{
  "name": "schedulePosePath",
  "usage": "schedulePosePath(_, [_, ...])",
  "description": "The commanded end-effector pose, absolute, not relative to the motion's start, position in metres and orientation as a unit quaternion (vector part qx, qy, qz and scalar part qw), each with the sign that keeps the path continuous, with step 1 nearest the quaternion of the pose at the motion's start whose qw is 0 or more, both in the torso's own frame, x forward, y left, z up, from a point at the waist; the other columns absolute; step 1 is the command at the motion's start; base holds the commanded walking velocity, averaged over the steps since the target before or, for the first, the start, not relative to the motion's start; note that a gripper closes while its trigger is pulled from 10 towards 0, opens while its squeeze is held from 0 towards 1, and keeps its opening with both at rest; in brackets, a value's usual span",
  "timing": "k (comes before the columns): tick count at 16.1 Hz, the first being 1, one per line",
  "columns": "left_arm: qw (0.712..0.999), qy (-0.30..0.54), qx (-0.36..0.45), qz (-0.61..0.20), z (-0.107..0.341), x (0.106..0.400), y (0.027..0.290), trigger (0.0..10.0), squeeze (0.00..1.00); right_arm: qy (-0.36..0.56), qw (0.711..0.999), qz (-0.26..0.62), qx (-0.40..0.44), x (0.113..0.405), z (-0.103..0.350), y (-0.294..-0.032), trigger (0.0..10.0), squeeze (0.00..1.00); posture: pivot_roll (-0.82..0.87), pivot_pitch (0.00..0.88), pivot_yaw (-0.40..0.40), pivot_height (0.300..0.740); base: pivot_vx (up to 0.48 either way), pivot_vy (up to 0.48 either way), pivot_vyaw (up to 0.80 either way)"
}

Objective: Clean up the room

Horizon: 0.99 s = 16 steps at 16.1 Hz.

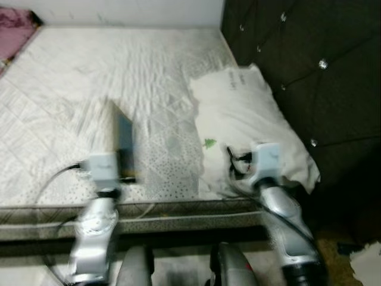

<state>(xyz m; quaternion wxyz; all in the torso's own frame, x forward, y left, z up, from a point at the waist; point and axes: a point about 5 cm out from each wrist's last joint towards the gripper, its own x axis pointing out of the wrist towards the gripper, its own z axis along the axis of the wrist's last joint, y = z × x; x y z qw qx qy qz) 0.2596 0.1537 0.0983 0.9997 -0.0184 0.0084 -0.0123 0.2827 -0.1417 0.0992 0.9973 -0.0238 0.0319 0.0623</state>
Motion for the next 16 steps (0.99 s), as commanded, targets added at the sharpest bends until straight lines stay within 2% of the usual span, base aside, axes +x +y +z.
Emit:
schedulePosePath(1, [1.000, -0.010, -0.007, 0.006, 0.1050, 0.2602, 0.1658, 10.0, 0.00, 0.024, 0.997, 0.076, -0.013, 0.2842, 0.1028, -0.1311, 10.0, 0.00, 0.04, 0.044, -0.031, 0.638, 0.300, 0.000, 0.00])
schedulePosePath(5, [1.000, -0.009, 0.004, 0.017, 0.1031, 0.2623, 0.1651, 10.0, 0.00, 0.025, 0.997, 0.077, -0.011, 0.2837, 0.1018, -0.1308, 10.0, 0.00, 0.03, 0.040, -0.032, 0.638, 0.070, 0.000, 0.00])
schedulePosePath(7, [0.999, -0.008, 0.018, 0.048, 0.1032, 0.2669, 0.1686, 10.0, 0.00, 0.026, 0.997, 0.078, -0.009, 0.2835, 0.1012, -0.1311, 10.0, 0.00, 0.04, 0.038, -0.032, 0.638, 0.000, 0.000, 0.00])
schedulePosePath(10, [0.999, -0.015, 0.020, 0.039, 0.1040, 0.2685, 0.1662, 10.0, 0.00, 0.025, 0.997, 0.079, -0.009, 0.2826, 0.1012, -0.1308, 10.0, 0.00, 0.03, 0.036, -0.031, 0.638, 0.000, 0.000, 0.00])
schedulePosePath(16, [0.998, -0.019, 0.016, 0.063, 0.1037, 0.2698, 0.1700, 10.0, 0.00, 0.034, 0.996, 0.084, -0.006, 0.2829, 0.0983, -0.1303, 10.0, 0.00, 0.03, 0.032, -0.034, 0.573, 0.000, 0.000, 0.00])
